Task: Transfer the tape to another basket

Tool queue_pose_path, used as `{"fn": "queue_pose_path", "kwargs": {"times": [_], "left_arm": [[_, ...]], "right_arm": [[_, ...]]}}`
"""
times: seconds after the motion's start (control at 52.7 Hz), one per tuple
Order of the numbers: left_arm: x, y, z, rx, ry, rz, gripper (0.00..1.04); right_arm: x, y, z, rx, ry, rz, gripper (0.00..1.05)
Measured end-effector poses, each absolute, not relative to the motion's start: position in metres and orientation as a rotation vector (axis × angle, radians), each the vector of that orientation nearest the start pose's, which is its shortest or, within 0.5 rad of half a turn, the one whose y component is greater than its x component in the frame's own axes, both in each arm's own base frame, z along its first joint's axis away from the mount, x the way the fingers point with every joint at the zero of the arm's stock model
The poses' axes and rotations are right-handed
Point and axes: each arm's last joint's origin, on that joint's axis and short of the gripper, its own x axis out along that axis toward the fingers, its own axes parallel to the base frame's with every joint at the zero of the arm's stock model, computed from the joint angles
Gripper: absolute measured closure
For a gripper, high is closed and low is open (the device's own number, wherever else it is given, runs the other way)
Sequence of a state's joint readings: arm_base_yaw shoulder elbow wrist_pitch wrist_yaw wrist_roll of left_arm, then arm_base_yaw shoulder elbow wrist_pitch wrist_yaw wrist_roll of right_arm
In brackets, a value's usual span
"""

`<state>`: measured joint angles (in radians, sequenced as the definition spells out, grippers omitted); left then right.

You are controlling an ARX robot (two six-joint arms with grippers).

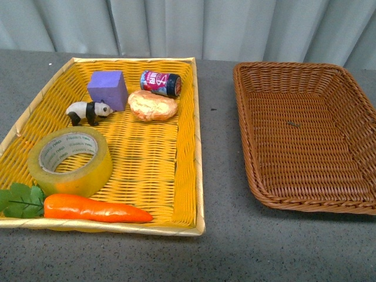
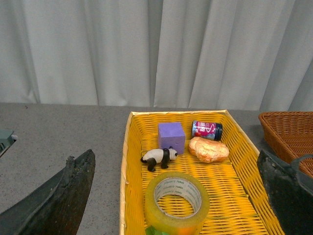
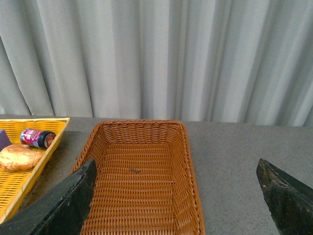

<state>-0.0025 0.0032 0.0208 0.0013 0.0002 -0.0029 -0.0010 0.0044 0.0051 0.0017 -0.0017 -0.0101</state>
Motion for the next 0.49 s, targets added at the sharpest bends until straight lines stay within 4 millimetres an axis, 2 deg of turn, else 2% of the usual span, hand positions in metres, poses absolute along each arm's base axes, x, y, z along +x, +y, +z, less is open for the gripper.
{"fn": "queue_pose_path", "kwargs": {"times": [0.493], "left_arm": [[0.0966, -0.0002, 0.1705, -0.003, -0.019, -0.002, 0.07]], "right_arm": [[0.0977, 0.0000, 0.1651, -0.010, -0.002, 0.001, 0.09]]}}
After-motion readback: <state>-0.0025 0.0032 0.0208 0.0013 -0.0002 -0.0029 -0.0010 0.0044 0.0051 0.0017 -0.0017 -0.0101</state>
